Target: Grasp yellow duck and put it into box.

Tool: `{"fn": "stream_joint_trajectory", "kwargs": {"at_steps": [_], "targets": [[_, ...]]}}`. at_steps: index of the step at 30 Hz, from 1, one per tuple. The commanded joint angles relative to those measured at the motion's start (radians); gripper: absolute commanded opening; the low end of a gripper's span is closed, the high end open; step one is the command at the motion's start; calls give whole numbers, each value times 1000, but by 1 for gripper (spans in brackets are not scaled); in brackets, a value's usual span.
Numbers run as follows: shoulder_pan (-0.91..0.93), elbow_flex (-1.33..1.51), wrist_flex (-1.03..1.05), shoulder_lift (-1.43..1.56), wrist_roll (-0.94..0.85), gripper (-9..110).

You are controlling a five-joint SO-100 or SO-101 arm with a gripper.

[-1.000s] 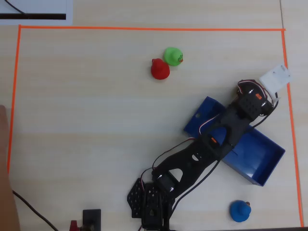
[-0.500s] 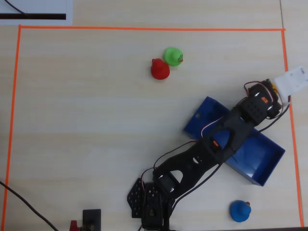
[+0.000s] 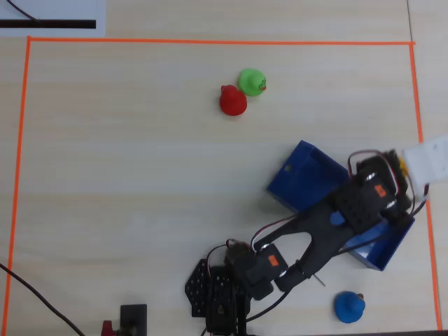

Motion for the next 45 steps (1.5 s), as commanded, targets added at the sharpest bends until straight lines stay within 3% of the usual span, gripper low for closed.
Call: {"fn": "stream_joint_trajectory", "kwargs": {"at_steps": [1,8,13,18,25,30,36,40,45], "targets": [[81,285,-95,106,-35,0],[163,463,-216,80,-78,0],[181,430,-255,20,-86,1],[198,425,-333,9,-86,29],[204,422,-365,12,-86,39],[199,390,-360,31,-52,35],[104,91,-328,86,236,11],[-61,-124,-270,135,376,3],[-360,-118,-104,250,354,0]]}}
